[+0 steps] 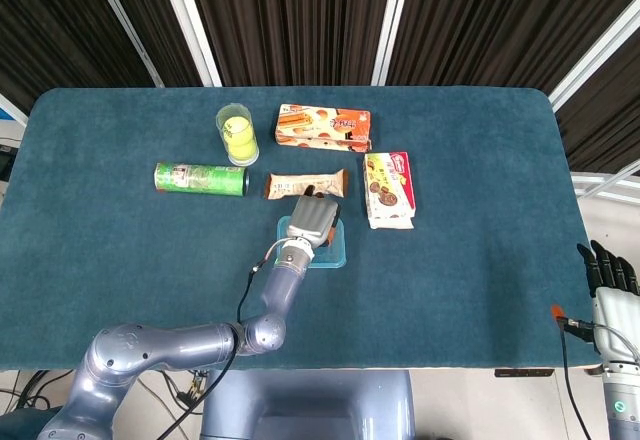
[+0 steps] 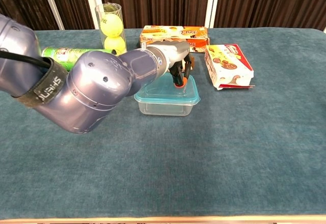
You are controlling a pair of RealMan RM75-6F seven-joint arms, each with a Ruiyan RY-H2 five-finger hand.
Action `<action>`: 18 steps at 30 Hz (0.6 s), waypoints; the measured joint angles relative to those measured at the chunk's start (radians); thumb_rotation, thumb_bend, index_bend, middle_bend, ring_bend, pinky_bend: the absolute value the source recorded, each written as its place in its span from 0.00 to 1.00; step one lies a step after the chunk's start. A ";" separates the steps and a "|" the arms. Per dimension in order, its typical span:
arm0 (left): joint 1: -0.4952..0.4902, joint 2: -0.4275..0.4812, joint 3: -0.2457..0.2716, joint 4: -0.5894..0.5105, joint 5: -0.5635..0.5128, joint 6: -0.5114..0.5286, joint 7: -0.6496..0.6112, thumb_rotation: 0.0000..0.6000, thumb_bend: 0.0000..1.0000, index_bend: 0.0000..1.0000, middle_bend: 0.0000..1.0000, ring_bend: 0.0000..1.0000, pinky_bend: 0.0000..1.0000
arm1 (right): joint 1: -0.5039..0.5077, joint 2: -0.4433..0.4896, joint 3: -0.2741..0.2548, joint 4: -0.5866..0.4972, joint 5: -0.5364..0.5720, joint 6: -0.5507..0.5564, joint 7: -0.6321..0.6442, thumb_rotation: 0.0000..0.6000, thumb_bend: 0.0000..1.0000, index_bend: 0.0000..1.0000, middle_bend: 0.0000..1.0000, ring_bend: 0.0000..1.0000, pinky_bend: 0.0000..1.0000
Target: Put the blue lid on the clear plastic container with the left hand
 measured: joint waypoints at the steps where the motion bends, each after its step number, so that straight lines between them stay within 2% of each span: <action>1: 0.000 0.000 0.000 0.000 0.000 0.001 0.001 1.00 0.55 0.70 0.67 0.24 0.11 | 0.000 -0.001 0.000 0.001 -0.001 0.001 -0.001 1.00 0.29 0.09 0.00 0.00 0.00; 11: 0.004 0.017 -0.001 -0.044 0.030 0.033 0.002 1.00 0.55 0.70 0.67 0.24 0.11 | 0.000 -0.002 0.000 0.003 0.000 0.002 -0.001 1.00 0.29 0.09 0.00 0.00 0.00; 18: 0.025 0.079 0.015 -0.189 0.086 0.083 0.009 1.00 0.55 0.71 0.67 0.24 0.11 | 0.000 -0.003 -0.001 0.003 -0.002 0.002 -0.004 1.00 0.29 0.09 0.00 0.00 0.00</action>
